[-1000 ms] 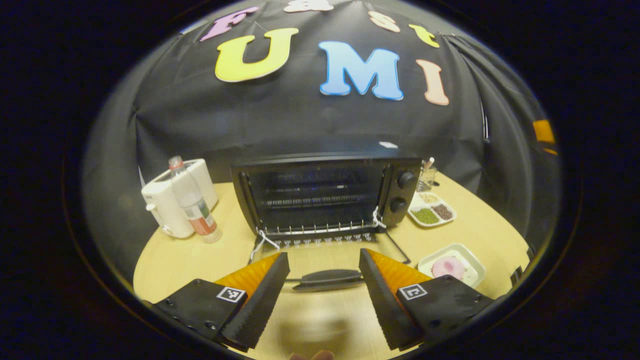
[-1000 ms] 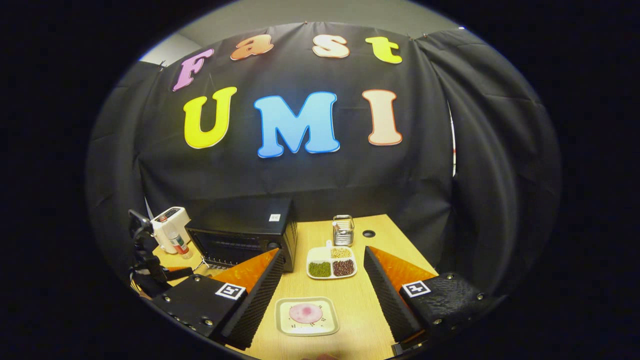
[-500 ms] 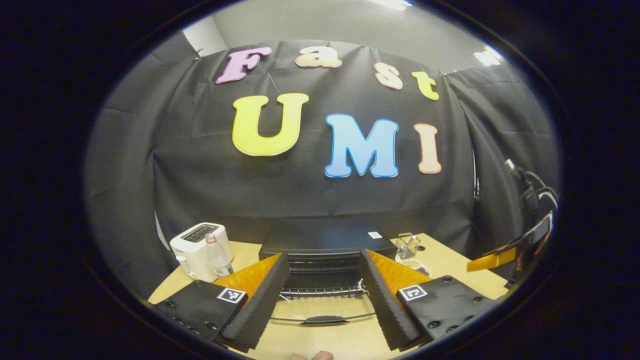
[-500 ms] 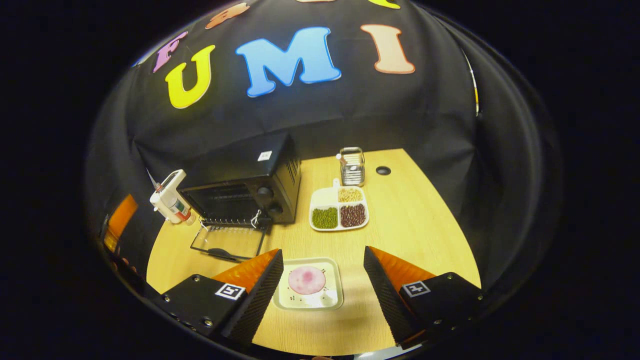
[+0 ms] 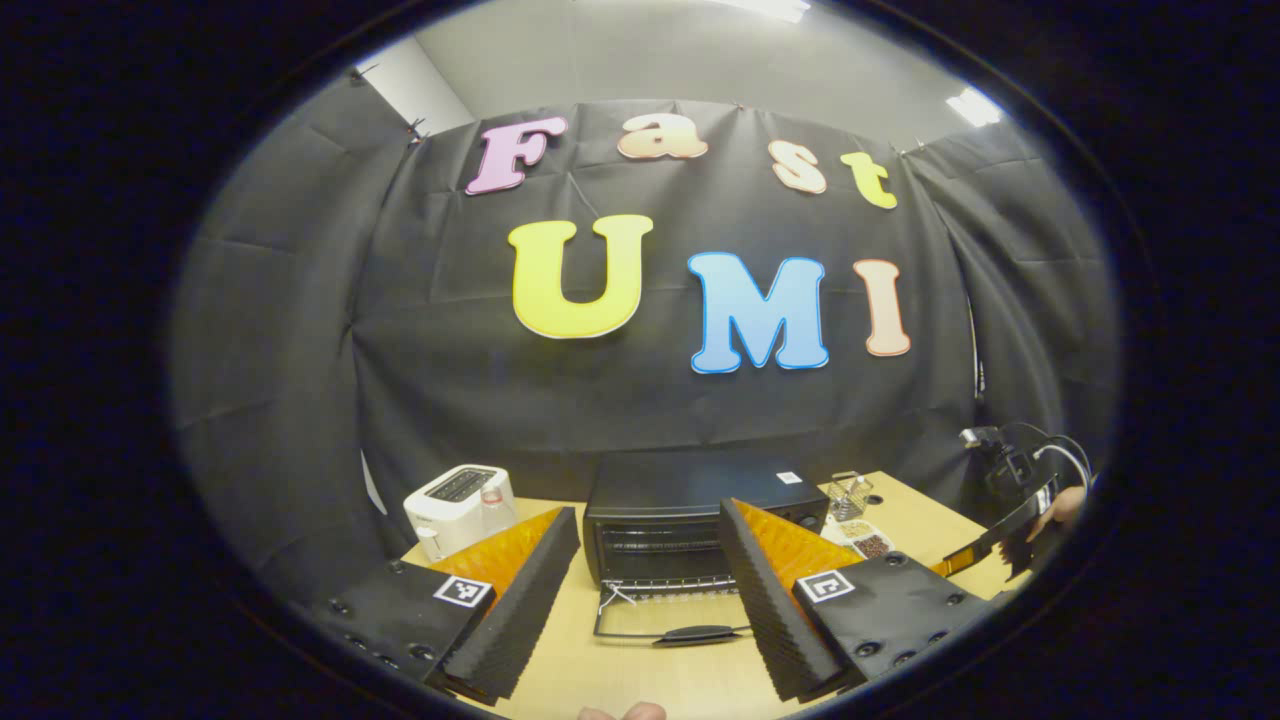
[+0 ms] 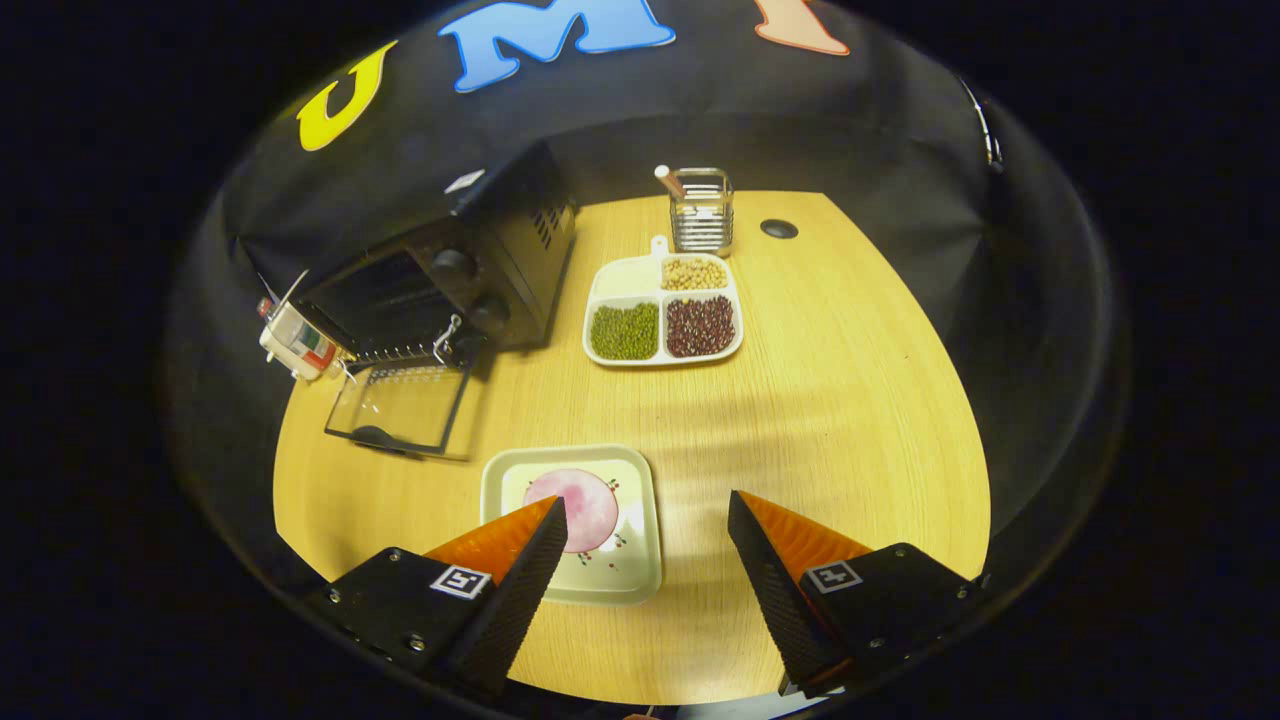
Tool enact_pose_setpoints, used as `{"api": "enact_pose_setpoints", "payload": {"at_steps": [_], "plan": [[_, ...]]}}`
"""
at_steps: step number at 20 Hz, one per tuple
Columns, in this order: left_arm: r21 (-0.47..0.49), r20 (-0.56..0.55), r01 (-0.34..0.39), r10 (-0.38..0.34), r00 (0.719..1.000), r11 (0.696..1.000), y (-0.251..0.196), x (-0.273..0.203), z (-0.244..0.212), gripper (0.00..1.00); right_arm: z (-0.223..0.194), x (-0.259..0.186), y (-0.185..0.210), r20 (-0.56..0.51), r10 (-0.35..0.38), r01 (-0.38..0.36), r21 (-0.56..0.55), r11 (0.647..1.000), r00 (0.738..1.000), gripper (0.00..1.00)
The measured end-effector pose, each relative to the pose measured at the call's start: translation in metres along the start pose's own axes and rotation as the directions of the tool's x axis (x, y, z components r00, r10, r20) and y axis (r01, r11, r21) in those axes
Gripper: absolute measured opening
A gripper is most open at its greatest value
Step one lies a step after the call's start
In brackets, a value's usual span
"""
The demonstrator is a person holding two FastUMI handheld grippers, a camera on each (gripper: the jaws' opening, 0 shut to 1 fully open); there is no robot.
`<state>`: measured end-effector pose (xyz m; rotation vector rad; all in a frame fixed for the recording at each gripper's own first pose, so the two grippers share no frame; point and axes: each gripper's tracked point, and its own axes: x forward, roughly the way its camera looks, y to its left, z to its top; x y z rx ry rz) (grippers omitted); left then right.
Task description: Open the electric oven with the left hand, put the food in, and close the electric oven.
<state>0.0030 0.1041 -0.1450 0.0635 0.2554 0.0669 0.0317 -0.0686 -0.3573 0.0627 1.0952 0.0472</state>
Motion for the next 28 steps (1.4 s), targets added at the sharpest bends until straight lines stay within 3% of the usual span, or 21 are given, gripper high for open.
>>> {"api": "enact_pose_setpoints", "payload": {"at_steps": [2,3,10,12,13,14,17,19,20,21,23,24,28], "plan": [[-0.005,-0.012,-0.019,0.019,1.0,1.0,0.01,-0.007,-0.004,0.98,-0.007,0.015,-0.005,-0.031,-0.017,0.016,-0.015,1.0,0.999,0.98],[-0.005,-0.018,-0.029,0.029,0.999,1.0,0.013,-0.009,-0.007,0.98,-0.01,0.022,-0.005,-0.042,-0.02,0.019,-0.021,1.0,0.999,0.92],[-0.017,-0.059,-0.051,0.049,0.997,0.999,0.024,-0.02,-0.018,0.98,-0.028,0.052,-0.003,-0.136,-0.047,0.042,-0.041,0.998,0.99,0.9],[-0.021,-0.067,-0.046,0.044,0.997,0.999,0.023,-0.021,-0.021,0.98,-0.035,0.057,-0.003,-0.181,-0.065,0.056,-0.052,0.997,0.981,0.77],[-0.024,-0.076,-0.039,0.037,0.996,0.999,0.022,-0.021,-0.024,0.98,-0.04,0.058,-0.002,-0.205,-0.068,0.057,-0.061,0.997,0.976,0.76],[-0.027,-0.084,-0.035,0.033,0.996,0.999,0.02,-0.02,-0.026,0.99,-0.038,0.058,0.002,-0.201,-0.058,0.047,-0.056,0.997,0.978,0.82],[-0.042,-0.097,-0.023,0.019,0.995,0.999,0.015,-0.016,-0.031,0.98,-0.039,0.064,0.004,-0.259,-0.076,0.064,-0.056,0.996,0.963,0.53],[-0.052,-0.104,-0.015,0.01,0.994,0.999,0.012,-0.011,-0.035,0.95,-0.036,0.064,0.006,-0.283,-0.06,0.05,-0.042,0.998,0.957,0.53],[-0.056,-0.107,-0.013,0.007,0.994,0.998,0.01,-0.009,-0.035,0.93,-0.047,0.08,0.003,-0.29,-0.049,0.049,-0.008,0.999,0.956,0.39],[-0.06,-0.106,-0.01,0.004,0.994,0.998,0.009,-0.008,-0.036,0.92,-0.032,0.064,0.003,-0.29,-0.033,0.036,0.003,0.999,0.957,0.24],[-0.068,-0.1,-0.005,-0.002,0.995,0.998,0.007,-0.006,-0.035,0.95,-0.03,0.071,0.003,-0.301,-0.007,0.017,0.03,0.999,0.954,0.16],[-0.069,-0.1,0.001,-0.008,0.995,0.998,0.005,-0.005,-0.035,0.92,-0.03,0.063,0.003,-0.303,0.017,-0.001,0.054,0.999,0.953,0.01],[-0.061,-0.102,-0.002,-0.004,0.995,0.998,0.012,-0.006,-0.034,0.95,-0.042,0.061,0.011,-0.323,0.141,-0.06,0.249,0.967,0.936,0.01]]}}
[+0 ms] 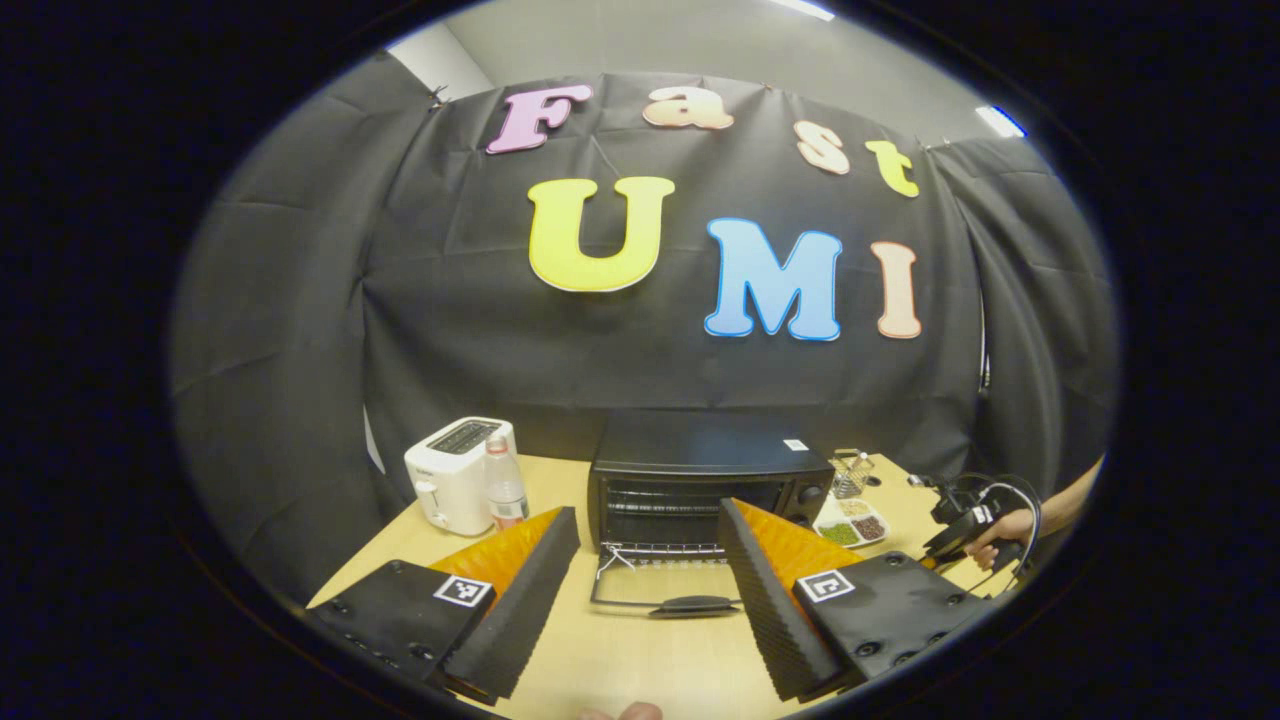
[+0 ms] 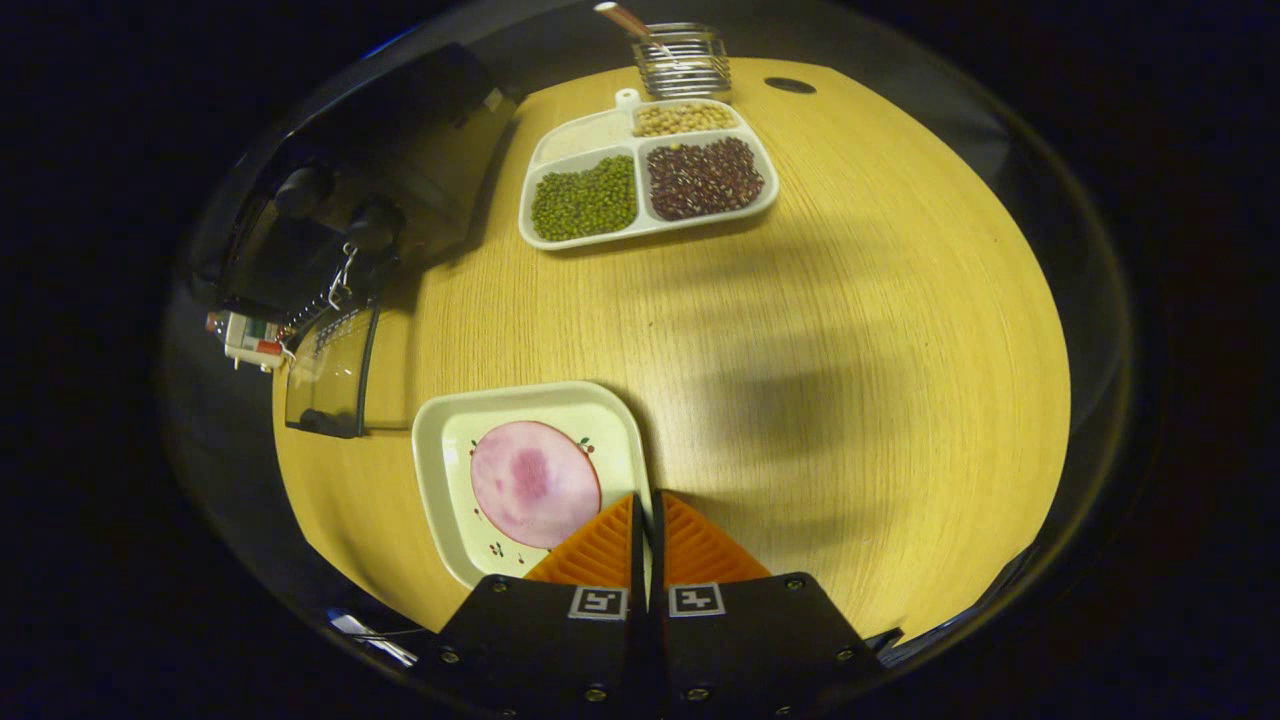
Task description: Open the electric oven with the left hand, put the food in, and close the electric oven.
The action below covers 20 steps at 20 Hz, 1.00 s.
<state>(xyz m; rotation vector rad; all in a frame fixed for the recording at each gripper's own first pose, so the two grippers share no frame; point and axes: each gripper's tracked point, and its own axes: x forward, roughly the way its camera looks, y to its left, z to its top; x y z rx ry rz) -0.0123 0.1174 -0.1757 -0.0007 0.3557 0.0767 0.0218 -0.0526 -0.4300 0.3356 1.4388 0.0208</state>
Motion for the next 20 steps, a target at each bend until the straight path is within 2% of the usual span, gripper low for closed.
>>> {"api": "enact_pose_setpoints", "payload": {"at_steps": [3,6,8,12,15,20], "plan": [[-0.009,-0.003,-0.009,0.009,1.0,1.0,0.005,0.0,0.0,0.95,-0.006,0.001,0.002,0.002,0.151,-0.15,0.155,0.977,0.989,0.01],[-0.021,-0.007,-0.008,0.008,1.0,1.0,0.004,0.0,0.001,0.95,-0.008,-0.004,0.0,0.049,0.242,-0.246,0.24,0.939,0.969,0.01],[-0.015,-0.002,-0.003,0.003,1.0,1.0,0.001,0.002,0.004,0.92,-0.009,-0.005,0.005,0.088,0.308,-0.32,0.3,0.899,0.947,0.01],[-0.001,0.012,0.014,-0.014,1.0,1.0,-0.008,0.003,0.013,0.98,-0.015,-0.007,0.004,0.143,0.35,-0.378,0.353,0.856,0.926,0.01],[0.01,0.02,0.027,-0.027,0.999,1.0,-0.014,0.004,0.019,0.95,-0.01,-0.019,0.011,0.209,0.388,-0.439,0.368,0.819,0.898,0.01],[0.012,0.034,0.042,-0.043,0.999,0.999,-0.022,0.004,0.024,0.98,-0.012,-0.039,0.027,0.27,0.443,-0.518,0.392,0.76,0.855,0.01]]}}
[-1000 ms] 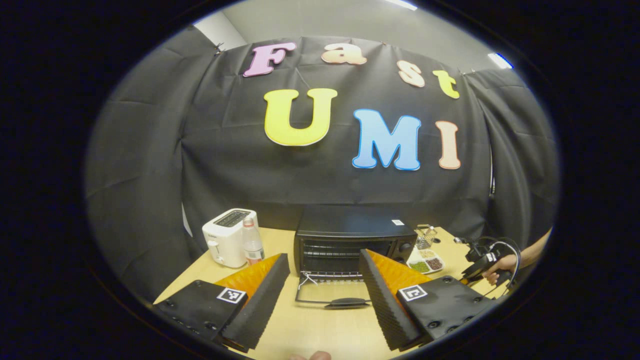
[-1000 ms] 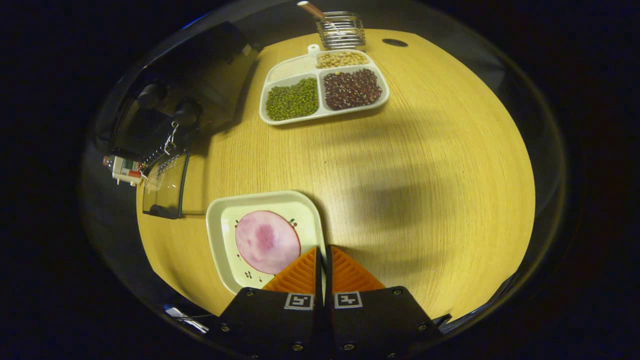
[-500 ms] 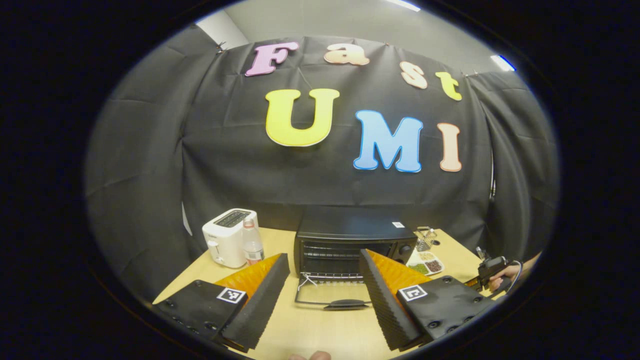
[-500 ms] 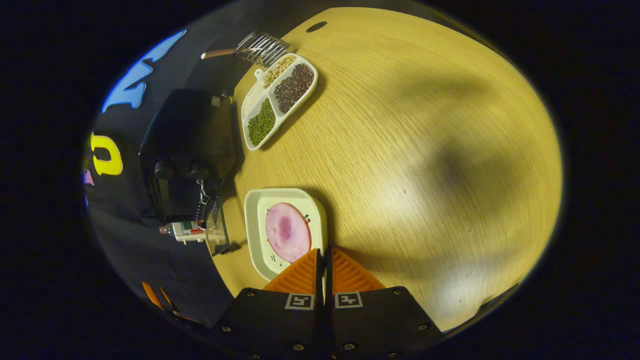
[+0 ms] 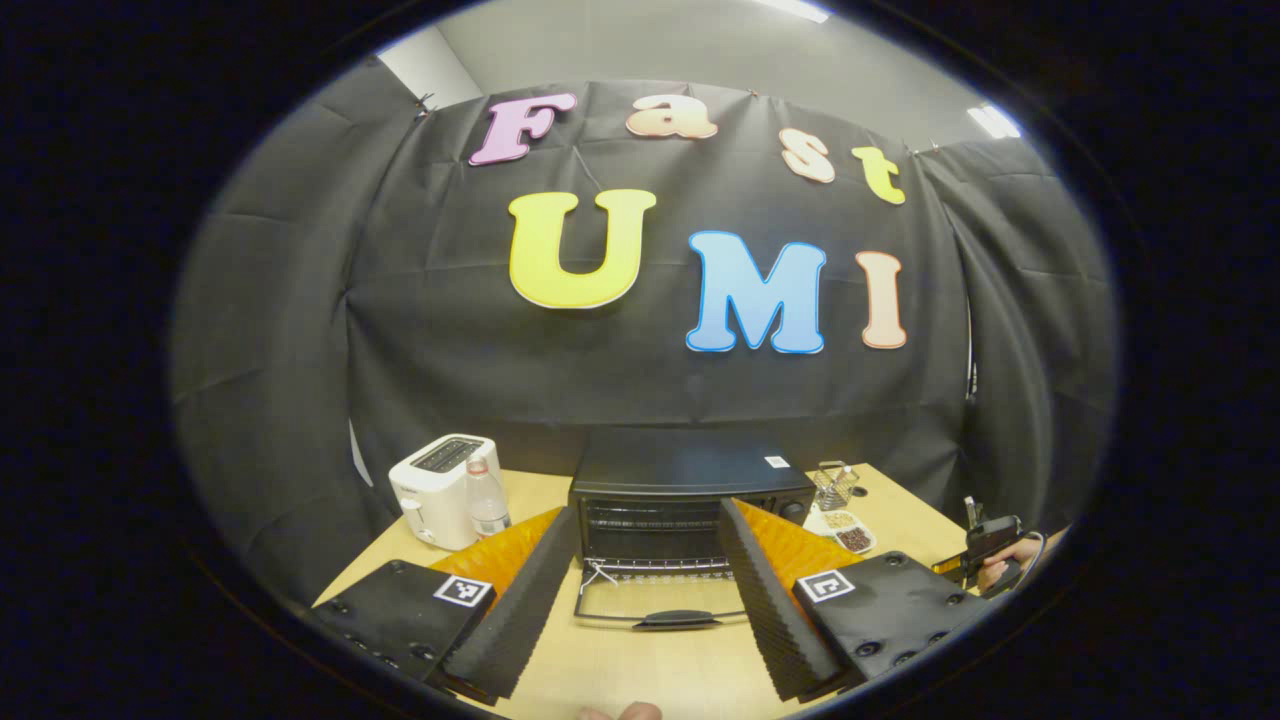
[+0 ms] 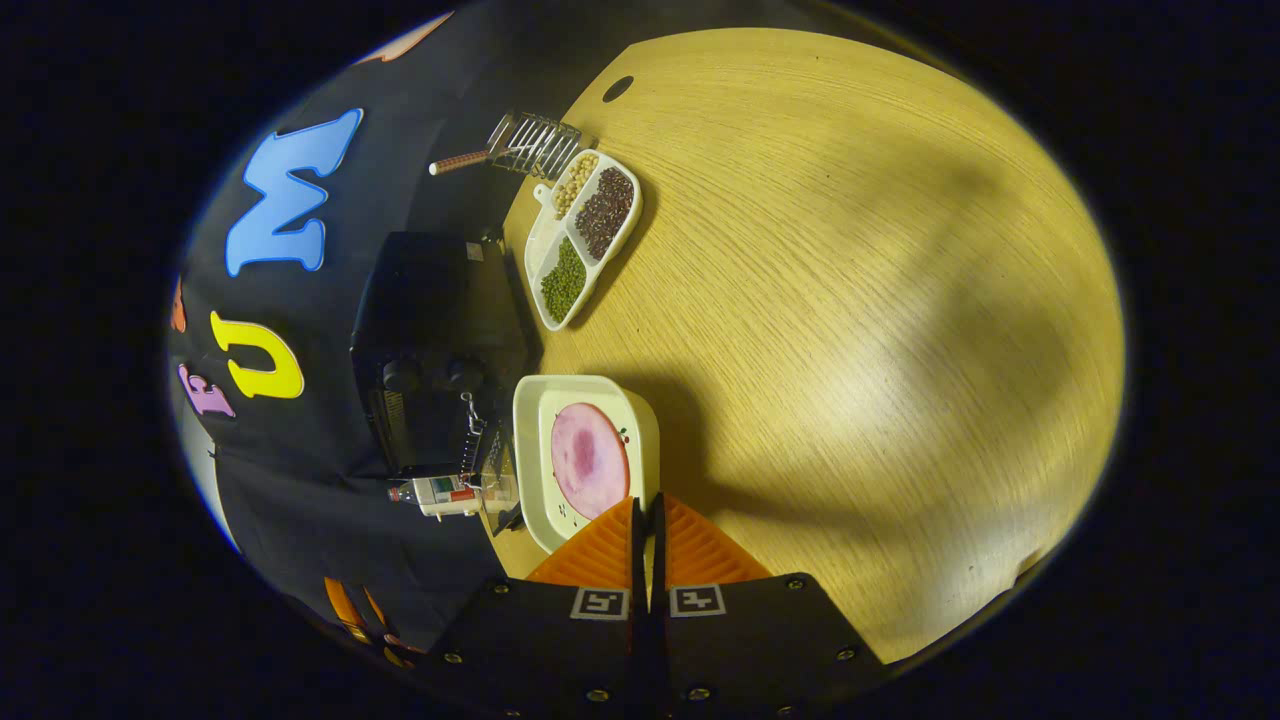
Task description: Open the electric oven with the left hand, put the food in, and close the electric oven.
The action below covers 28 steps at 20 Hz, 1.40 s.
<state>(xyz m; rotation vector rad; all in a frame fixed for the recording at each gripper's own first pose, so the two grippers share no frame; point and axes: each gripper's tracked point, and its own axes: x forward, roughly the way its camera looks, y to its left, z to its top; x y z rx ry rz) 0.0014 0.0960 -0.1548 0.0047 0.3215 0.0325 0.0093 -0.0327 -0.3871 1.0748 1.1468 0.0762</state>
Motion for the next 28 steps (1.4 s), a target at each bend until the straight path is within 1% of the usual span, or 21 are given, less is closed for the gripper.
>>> {"api": "enact_pose_setpoints", "payload": {"at_steps": [1,2,3,4,6,7,8,9,10,12,15,18,21,24,25,27,28], "plan": [[-0.002,0.003,0.002,-0.002,1.0,1.0,0.0,-0.001,0.001,0.98,-0.003,-0.003,0.006,0.003,0.018,-0.018,0.015,1.0,1.0,0.01],[-0.004,0.008,0.004,-0.004,1.0,1.0,-0.001,-0.002,0.003,0.92,-0.006,-0.006,0.013,0.009,0.038,-0.038,0.027,0.999,0.999,0.01],[-0.005,0.018,0.007,-0.007,1.0,1.0,-0.001,-0.004,0.006,0.92,-0.012,-0.01,0.02,0.012,0.056,-0.056,0.033,0.998,0.998,0.01],[-0.005,0.027,0.008,-0.008,1.0,1.0,-0.002,-0.005,0.011,0.95,-0.017,-0.014,0.028,0.014,0.072,-0.072,0.033,0.997,0.997,0.01],[-0.013,0.05,0.016,-0.016,0.999,1.0,-0.003,-0.006,0.022,0.95,-0.028,-0.018,0.042,0.026,0.084,-0.084,0.034,0.996,0.996,0.01],[-0.018,0.064,0.022,-0.021,0.998,1.0,-0.004,-0.007,0.028,0.92,-0.034,-0.021,0.05,0.035,0.09,-0.091,0.032,0.995,0.995,0.01],[-0.02,0.076,0.028,-0.026,0.997,0.999,-0.004,-0.009,0.036,0.95,-0.039,-0.023,0.06,0.044,0.103,-0.105,0.033,0.994,0.994,0.01],[-0.024,0.092,0.033,-0.031,0.995,0.999,-0.005,-0.011,0.043,0.95,-0.045,-0.024,0.07,0.048,0.116,-0.118,0.037,0.992,0.992,0.01],[-0.027,0.114,0.039,-0.036,0.993,0.999,-0.005,-0.014,0.054,0.92,-0.052,-0.027,0.081,0.053,0.132,-0.134,0.043,0.99,0.99,0.01],[-0.028,0.151,0.052,-0.047,0.987,0.998,-0.004,-0.021,0.072,0.98,-0.063,-0.028,0.099,0.061,0.146,-0.149,0.033,0.988,0.987,0.01],[-0.017,0.192,0.058,-0.053,0.98,0.998,0.002,-0.027,0.089,0.98,-0.077,-0.024,0.125,0.063,0.158,-0.161,0.046,0.986,0.985,0.01],[-0.007,0.218,0.054,-0.051,0.975,0.999,0.011,-0.035,0.103,0.98,-0.088,-0.012,0.143,0.08,0.146,-0.152,0.077,0.985,0.986,0.01],[-0.007,0.221,0.047,-0.044,0.974,0.999,0.027,-0.043,0.11,0.98,-0.09,0.015,0.154,0.101,0.114,-0.126,0.119,0.985,0.988,0.0],[-0.02,0.222,0.025,-0.02,0.975,0.999,0.047,-0.049,0.116,0.95,-0.092,0.049,0.165,0.111,0.087,-0.103,0.145,0.984,0.99,0.0],[-0.023,0.221,0.015,-0.009,0.975,1.0,0.055,-0.051,0.117,0.98,-0.093,0.059,0.17,0.116,0.08,-0.097,0.15,0.984,0.99,0.0],[-0.02,0.217,-0.014,0.018,0.976,1.0,0.072,-0.054,0.118,0.98,-0.092,0.077,0.183,0.132,0.073,-0.093,0.152,0.984,0.989,0.01],[-0.018,0.213,-0.03,0.033,0.976,0.999,0.081,-0.057,0.118,0.95,-0.091,0.086,0.191,0.142,0.065,-0.087,0.154,0.984,0.988,0.01]]}}
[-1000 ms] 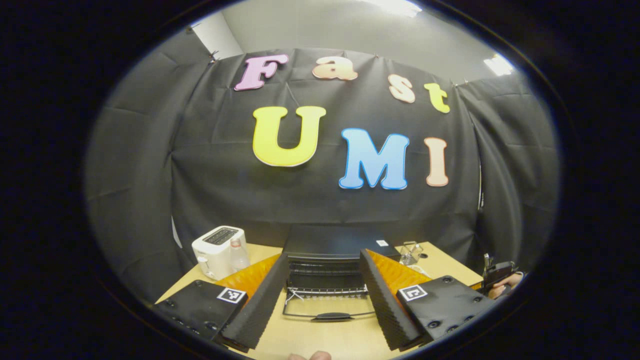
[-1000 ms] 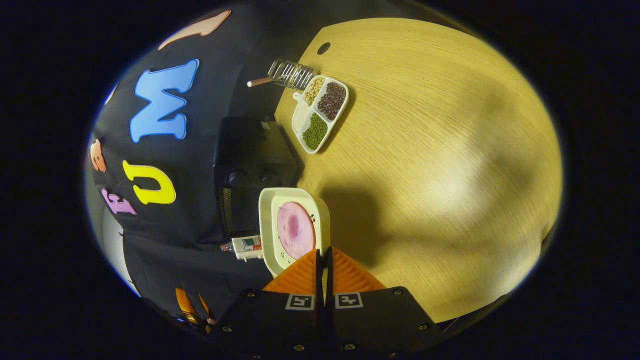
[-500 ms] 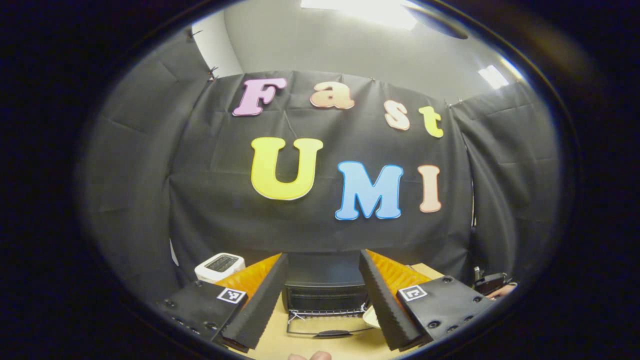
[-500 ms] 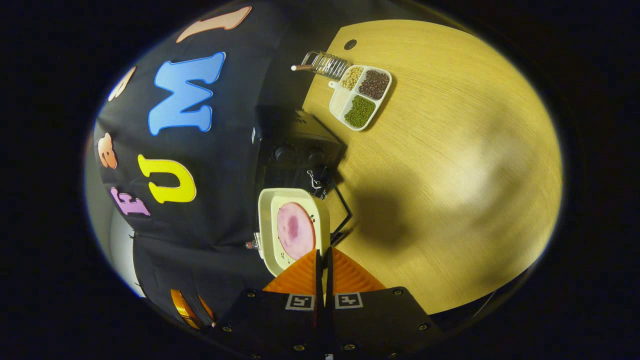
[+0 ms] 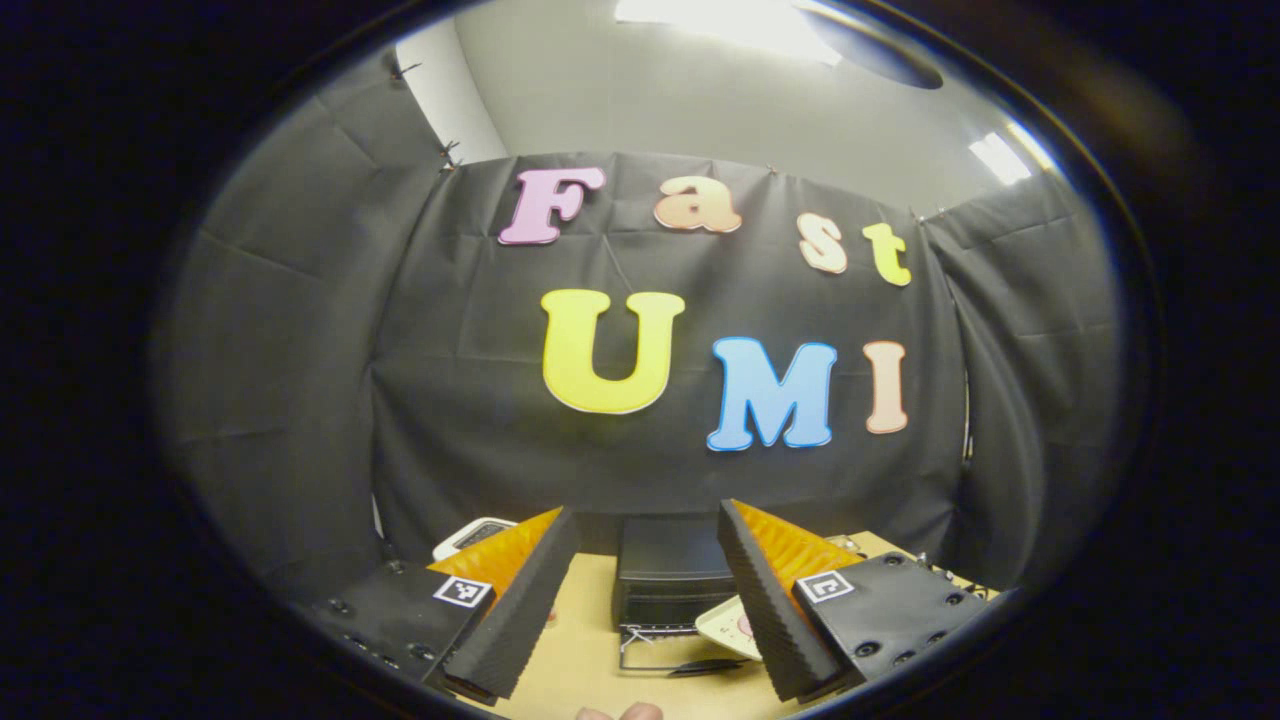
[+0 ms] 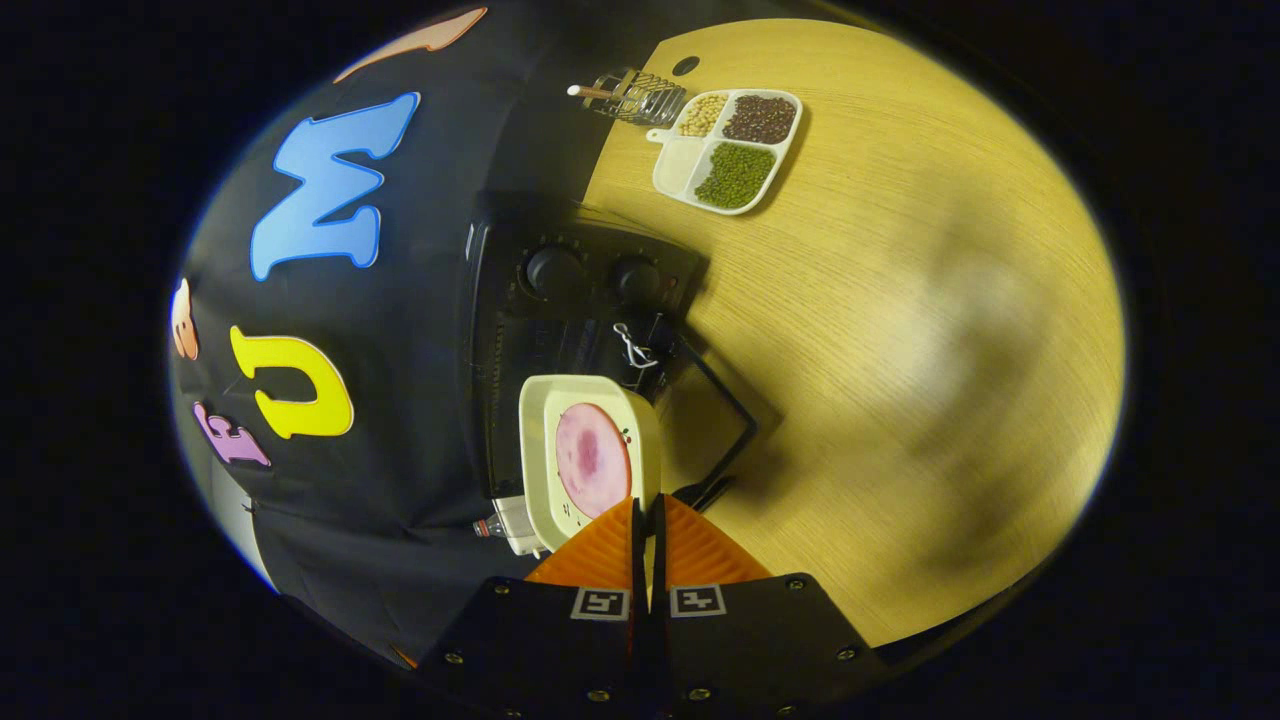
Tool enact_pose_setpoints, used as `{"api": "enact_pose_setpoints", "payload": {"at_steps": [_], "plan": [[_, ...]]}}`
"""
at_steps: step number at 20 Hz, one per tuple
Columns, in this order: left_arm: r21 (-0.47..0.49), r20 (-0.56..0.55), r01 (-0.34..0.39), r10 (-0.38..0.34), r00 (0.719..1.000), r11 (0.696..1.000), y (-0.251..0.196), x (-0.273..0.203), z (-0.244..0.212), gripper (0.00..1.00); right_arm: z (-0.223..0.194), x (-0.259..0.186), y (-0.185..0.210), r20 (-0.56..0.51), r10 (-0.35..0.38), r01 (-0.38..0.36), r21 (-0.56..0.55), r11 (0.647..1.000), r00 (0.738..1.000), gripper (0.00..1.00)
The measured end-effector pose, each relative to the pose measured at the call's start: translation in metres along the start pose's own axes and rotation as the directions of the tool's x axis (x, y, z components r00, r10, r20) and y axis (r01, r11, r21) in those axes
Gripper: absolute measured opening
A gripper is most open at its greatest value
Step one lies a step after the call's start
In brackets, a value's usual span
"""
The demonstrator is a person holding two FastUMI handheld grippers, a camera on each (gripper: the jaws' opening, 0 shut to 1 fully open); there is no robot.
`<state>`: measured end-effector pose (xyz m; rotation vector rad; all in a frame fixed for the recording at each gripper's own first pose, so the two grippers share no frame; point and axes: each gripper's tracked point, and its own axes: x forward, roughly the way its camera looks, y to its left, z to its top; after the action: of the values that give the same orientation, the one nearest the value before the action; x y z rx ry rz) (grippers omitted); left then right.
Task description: Open the electric oven with the left hand, put the food in, and close the electric oven.
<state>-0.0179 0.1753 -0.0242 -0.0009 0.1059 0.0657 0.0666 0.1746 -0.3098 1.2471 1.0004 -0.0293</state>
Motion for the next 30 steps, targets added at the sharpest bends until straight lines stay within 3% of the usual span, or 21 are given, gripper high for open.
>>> {"api": "enact_pose_setpoints", "payload": {"at_steps": [1,9,21,30], "plan": [[0.0,0.0,-0.013,0.013,1.0,1.0,0.006,-0.002,0.001,0.98,-0.002,0.01,0.003,0.006,-0.013,0.012,0.006,1.0,1.0,0.0],[-0.009,-0.037,-0.123,0.123,0.992,0.992,0.06,-0.021,-0.016,0.95,0.013,0.071,0.013,0.135,-0.104,0.081,0.17,0.982,0.985,0.01],[0.006,-0.103,-0.231,0.231,0.968,0.973,0.104,-0.042,-0.037,0.98,0.03,0.143,0.046,0.313,-0.135,0.053,0.258,0.965,0.94,0.01],[-0.001,-0.138,-0.266,0.263,0.955,0.964,0.108,-0.041,-0.048,0.98,0.031,0.177,0.076,0.334,-0.114,0.007,0.307,0.952,0.936,0.04]]}}
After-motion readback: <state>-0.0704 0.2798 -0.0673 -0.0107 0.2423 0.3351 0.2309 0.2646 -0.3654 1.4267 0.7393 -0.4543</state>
